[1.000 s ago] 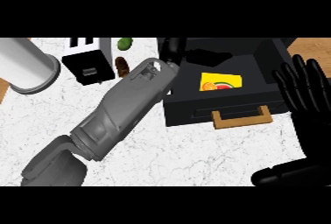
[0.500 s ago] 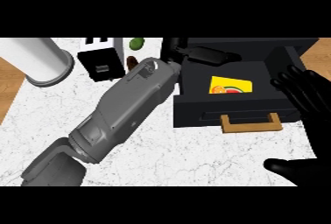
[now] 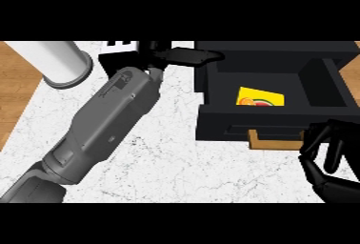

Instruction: Pick up the cup, place it into the drawer and close the drawer

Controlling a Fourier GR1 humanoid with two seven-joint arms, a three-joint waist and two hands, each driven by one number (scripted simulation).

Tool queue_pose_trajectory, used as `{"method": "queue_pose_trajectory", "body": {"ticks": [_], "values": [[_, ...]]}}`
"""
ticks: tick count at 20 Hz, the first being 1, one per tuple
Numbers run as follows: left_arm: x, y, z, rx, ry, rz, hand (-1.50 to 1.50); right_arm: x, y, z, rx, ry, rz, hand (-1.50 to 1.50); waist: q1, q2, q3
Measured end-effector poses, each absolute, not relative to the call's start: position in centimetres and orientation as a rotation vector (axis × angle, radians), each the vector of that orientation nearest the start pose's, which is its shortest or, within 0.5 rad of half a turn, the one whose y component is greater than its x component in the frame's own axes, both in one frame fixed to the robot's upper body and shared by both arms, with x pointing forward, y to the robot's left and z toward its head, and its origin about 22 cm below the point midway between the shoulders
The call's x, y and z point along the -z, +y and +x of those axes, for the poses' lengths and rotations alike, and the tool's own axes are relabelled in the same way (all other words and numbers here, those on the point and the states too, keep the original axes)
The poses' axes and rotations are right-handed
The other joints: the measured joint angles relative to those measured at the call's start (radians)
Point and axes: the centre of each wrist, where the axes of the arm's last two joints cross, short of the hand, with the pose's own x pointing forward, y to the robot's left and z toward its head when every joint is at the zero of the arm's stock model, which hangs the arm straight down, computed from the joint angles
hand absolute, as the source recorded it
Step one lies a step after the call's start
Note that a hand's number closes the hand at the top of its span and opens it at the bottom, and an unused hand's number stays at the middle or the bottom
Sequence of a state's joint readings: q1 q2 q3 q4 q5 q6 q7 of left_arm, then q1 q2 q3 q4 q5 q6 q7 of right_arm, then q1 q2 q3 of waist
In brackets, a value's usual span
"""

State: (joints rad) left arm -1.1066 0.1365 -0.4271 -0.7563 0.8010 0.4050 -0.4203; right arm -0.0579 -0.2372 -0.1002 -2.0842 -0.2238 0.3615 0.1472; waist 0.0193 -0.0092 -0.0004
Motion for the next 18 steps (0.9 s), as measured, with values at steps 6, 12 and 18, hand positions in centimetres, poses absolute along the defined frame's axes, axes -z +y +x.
{"method": "queue_pose_trajectory", "body": {"ticks": [6, 12, 18], "values": [[-12.9, 12.4, 40.3, -0.110, -1.915, -0.277, -1.50, -14.2, -26.7, 21.3, -0.585, -1.897, 0.086, 1.50, 0.012, -0.002, 0.000], [-11.1, 18.4, 36.7, -0.148, -1.891, -0.267, -1.50, -13.1, -26.1, 22.1, -0.625, -1.844, -0.005, 1.50, 0.009, 0.002, 0.000], [-9.1, 22.2, 33.5, -0.163, -1.885, -0.272, -1.50, -12.0, -25.7, 23.4, -0.859, -1.810, -0.156, 1.50, 0.010, 0.006, 0.000]]}}
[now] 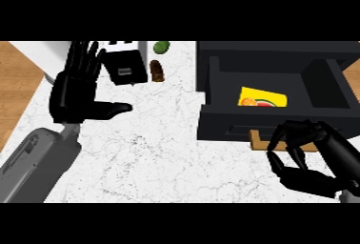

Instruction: Pick up the cup, place it into the drawer and close the drawer

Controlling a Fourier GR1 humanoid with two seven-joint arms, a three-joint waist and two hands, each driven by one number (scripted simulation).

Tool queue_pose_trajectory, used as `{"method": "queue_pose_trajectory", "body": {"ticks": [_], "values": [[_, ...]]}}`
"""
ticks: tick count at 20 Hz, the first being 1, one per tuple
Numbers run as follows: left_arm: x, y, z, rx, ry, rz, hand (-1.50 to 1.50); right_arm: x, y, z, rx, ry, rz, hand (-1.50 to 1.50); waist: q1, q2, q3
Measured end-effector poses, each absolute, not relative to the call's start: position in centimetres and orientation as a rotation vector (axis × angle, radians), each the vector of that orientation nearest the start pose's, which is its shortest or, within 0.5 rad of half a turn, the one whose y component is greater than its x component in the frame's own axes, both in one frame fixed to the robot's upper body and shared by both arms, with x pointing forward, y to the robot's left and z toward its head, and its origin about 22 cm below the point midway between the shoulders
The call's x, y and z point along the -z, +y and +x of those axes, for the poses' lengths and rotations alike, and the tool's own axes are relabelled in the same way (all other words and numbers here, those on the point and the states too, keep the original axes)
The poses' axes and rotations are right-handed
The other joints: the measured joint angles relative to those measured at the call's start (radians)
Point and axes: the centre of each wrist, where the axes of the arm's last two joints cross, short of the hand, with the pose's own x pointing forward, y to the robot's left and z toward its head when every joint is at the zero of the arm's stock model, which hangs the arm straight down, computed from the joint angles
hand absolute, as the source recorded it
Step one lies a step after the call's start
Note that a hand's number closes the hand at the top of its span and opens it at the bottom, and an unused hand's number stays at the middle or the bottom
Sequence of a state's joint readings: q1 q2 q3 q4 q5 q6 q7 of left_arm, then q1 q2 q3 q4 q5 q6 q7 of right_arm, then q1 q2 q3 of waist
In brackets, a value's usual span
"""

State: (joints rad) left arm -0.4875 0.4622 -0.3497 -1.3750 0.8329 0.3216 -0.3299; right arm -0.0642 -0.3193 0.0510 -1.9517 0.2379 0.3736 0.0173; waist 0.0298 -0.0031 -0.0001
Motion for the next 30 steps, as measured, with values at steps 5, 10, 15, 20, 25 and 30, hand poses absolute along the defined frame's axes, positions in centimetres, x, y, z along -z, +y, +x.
{"method": "queue_pose_trajectory", "body": {"ticks": [5, 10, 15, 20, 25, 30], "values": [[-8.1, 25.2, 31.5, -0.168, -1.880, -0.267, -1.50, -9.6, -24.6, 25.0, -1.054, -1.759, -0.300, 1.50, 0.001, 0.003, 0.000], [-6.9, 28.5, 29.6, -0.178, -1.876, -0.250, -1.50, -5.8, -23.7, 26.5, -1.146, -1.710, -0.372, -1.50, -0.009, 0.004, 0.000], [-6.3, 30.3, 28.4, -0.185, -1.874, -0.249, -1.50, -3.1, -22.5, 28.7, -1.202, -1.644, -0.420, -1.50, -0.015, 0.004, 0.000], [-5.2, 32.1, 27.1, -0.186, -1.879, -0.247, -1.50, -0.7, -21.1, 31.1, -1.256, -1.578, -0.446, -1.50, -0.016, 0.005, 0.000], [-4.5, 33.6, 26.3, -0.194, -1.877, -0.256, -1.50, 0.8, -21.5, 34.0, -1.265, -1.559, -0.438, -1.50, -0.013, 0.003, 0.000], [-4.6, 34.6, 26.2, -0.193, -1.882, -0.264, -1.50, 1.4, -21.6, 37.2, -1.237, -1.565, -0.405, -1.50, -0.005, 0.005, -0.001]]}}
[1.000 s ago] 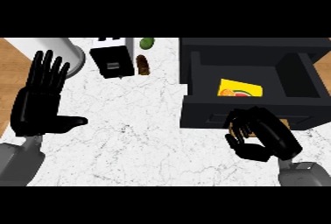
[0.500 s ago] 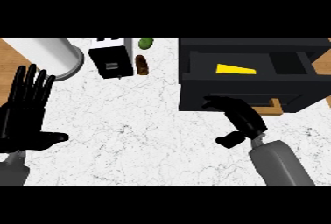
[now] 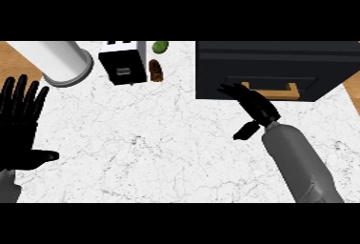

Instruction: Pick up the cup, place it into the drawer and close the drawer

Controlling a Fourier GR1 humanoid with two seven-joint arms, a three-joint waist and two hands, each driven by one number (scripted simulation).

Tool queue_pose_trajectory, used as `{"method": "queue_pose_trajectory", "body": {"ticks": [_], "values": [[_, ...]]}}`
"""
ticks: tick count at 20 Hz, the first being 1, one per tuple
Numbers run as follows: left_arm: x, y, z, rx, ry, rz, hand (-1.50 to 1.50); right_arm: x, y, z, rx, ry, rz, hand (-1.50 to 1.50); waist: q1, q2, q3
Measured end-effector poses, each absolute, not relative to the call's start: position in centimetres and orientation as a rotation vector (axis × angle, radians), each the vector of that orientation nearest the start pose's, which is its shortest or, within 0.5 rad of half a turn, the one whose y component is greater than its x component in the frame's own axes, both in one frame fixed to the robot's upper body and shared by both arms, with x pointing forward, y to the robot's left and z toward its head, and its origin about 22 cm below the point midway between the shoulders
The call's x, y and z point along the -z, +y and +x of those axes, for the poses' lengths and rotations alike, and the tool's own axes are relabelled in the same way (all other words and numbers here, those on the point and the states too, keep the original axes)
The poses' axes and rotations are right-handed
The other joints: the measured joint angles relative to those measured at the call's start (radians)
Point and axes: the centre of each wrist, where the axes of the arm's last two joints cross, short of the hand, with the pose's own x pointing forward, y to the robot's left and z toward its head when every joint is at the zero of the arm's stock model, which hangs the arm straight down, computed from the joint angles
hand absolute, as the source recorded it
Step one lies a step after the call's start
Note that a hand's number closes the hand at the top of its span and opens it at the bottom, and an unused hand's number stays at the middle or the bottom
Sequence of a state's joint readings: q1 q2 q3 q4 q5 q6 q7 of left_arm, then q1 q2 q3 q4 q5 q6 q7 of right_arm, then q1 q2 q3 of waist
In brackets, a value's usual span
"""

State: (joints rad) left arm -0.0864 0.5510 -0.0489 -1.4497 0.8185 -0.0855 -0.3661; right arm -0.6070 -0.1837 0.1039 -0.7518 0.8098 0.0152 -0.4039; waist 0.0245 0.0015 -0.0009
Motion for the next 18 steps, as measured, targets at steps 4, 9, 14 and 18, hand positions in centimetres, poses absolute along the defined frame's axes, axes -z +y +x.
{"method": "queue_pose_trajectory", "body": {"ticks": [4, 9, 14, 18], "values": [[-4.5, 34.9, 26.0, -0.186, -1.884, -0.290, -1.50, 0.3, -23.0, 39.4, -1.229, -1.581, -0.362, -1.50, 0.008, -0.005, -0.003], [-4.2, 34.9, 26.5, -0.181, -1.883, -0.305, -1.50, -1.1, -24.6, 41.2, -1.236, -1.592, -0.323, -1.50, 0.023, -0.004, -0.004], [-4.2, 34.5, 27.0, -0.164, -1.879, -0.315, -1.50, -2.0, -25.7, 42.1, -1.231, -1.591, -0.284, -1.50, 0.038, 0.000, -0.004], [-4.2, 34.0, 27.2, -0.147, -1.877, -0.322, -1.50, -2.2, -26.4, 42.3, -1.230, -1.572, -0.243, -1.50, 0.047, 0.000, -0.005]]}}
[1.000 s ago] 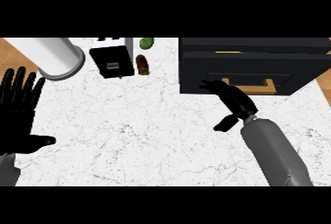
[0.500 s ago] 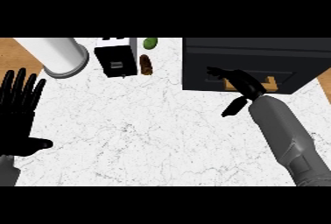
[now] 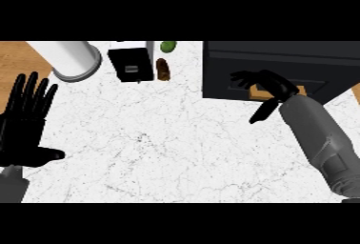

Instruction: Pick up the cup, place it into the drawer and close the drawer

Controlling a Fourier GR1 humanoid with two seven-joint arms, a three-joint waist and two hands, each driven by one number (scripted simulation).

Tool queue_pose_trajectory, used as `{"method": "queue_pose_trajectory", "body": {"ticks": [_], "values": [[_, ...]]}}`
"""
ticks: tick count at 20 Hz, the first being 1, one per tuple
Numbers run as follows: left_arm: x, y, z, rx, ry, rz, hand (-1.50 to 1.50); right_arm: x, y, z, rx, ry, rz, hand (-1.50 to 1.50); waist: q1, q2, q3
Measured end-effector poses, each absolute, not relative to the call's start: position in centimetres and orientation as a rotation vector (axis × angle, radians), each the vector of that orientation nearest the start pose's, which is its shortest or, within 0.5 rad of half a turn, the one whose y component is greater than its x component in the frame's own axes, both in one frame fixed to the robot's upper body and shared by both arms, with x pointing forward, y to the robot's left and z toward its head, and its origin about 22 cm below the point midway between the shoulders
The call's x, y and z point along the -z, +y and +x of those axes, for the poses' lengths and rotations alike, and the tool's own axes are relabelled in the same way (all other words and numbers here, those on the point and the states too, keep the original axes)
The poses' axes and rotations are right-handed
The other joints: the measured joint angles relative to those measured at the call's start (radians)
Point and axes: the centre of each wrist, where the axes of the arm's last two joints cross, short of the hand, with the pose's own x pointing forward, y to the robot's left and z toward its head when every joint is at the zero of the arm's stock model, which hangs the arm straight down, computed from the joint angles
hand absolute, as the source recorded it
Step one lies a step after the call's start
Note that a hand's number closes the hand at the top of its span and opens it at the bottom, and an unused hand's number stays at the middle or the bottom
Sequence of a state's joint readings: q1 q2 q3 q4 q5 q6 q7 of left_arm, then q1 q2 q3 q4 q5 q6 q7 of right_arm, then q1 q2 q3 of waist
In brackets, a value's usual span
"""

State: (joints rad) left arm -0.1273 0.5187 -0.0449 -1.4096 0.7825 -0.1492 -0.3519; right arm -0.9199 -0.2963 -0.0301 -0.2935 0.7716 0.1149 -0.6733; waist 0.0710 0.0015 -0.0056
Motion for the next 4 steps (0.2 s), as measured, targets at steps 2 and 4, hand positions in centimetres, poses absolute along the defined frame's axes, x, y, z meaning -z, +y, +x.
{"method": "queue_pose_trajectory", "body": {"ticks": [2, 4], "values": [[-4.36, 33.72, 27.42, -0.147, -1.886, -0.322, -1.50, -2.37, -26.84, 42.38, -1.242, -1.565, -0.222, -1.50, 0.006, 0.001, 0.000], [-4.08, 33.52, 27.42, -0.148, -1.886, -0.320, -1.50, -2.31, -26.97, 42.37, -1.246, -1.567, -0.216, -1.50, 0.007, 0.000, -0.002]]}}
